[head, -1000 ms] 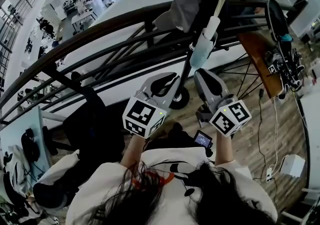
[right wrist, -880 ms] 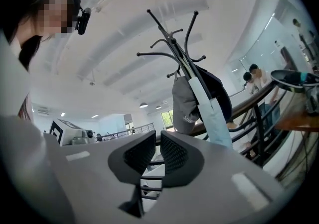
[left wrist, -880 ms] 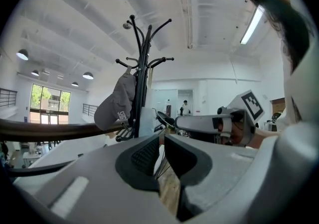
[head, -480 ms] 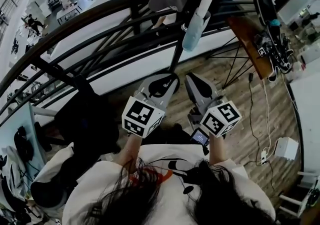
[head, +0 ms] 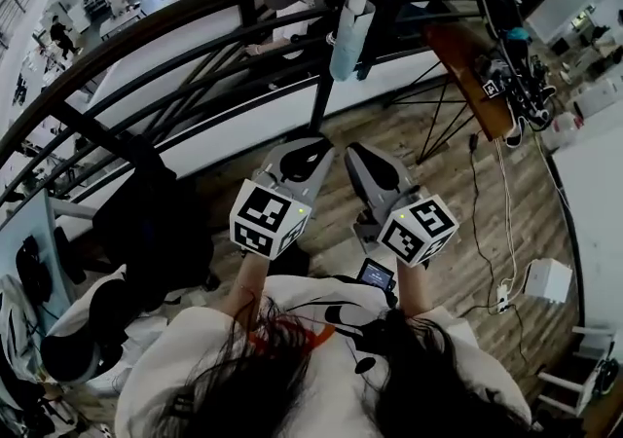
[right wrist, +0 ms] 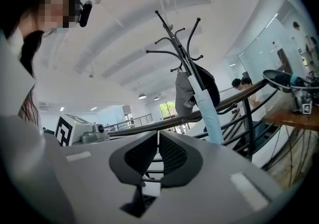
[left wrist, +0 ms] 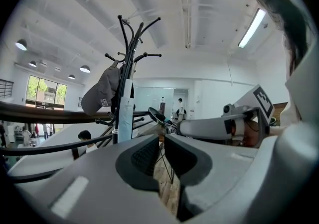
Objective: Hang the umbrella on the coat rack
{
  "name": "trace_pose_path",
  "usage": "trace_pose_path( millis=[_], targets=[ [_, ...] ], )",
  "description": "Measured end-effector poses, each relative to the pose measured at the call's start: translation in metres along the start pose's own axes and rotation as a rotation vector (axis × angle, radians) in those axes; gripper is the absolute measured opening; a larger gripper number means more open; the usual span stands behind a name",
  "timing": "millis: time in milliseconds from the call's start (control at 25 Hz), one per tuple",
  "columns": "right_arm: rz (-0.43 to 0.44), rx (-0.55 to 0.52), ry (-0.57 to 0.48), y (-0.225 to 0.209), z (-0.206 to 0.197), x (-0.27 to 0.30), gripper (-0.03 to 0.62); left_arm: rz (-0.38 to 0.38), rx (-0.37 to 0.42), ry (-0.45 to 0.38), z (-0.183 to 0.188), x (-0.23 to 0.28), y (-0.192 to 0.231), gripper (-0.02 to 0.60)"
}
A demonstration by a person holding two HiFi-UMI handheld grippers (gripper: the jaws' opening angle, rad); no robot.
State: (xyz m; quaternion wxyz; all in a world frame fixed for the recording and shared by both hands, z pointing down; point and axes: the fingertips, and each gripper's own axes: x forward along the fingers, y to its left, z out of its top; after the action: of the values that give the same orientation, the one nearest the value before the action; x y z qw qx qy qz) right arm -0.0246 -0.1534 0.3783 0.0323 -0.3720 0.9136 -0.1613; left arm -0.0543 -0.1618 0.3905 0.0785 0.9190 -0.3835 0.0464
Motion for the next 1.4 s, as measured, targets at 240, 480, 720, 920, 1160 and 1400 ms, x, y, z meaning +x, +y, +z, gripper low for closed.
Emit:
trace_pose_path(
  millis=[240, 480, 720, 920, 1160, 1400],
  targets=[
    [0.0, -0.002, 0.002, 0.005, -0.003, -0.062, 0.017, 0.021, -0.011, 0.003, -0.004, -0.003, -0.052, 0.032],
    [0.008, 0.01, 0.014, 0.006, -0.022, -0.127, 0.015, 0.052, -0.021, 0.025, -0.025, -0.007, -0.108, 0.032],
    [0.039, 0.047, 0.049, 0.007, -0.044, -0.171, 0.011, 0.117, -0.055, 0.074, -0.051, -0.025, -0.153, 0.032],
    [0.088, 0.049, 0.068, 0.02, -0.056, -0.188, 0.006, 0.166, -0.067, 0.091, -0.061, -0.044, -0.178, 0.032],
    [0.141, 0.045, 0.09, 0.042, -0.072, -0.19, 0.006, 0.221, -0.067, 0.098, -0.07, -0.07, -0.188, 0.032],
    [0.183, 0.032, 0.101, 0.057, -0.08, -0.185, 0.014, 0.257, -0.068, 0.109, -0.077, -0.086, -0.191, 0.032]
  ],
)
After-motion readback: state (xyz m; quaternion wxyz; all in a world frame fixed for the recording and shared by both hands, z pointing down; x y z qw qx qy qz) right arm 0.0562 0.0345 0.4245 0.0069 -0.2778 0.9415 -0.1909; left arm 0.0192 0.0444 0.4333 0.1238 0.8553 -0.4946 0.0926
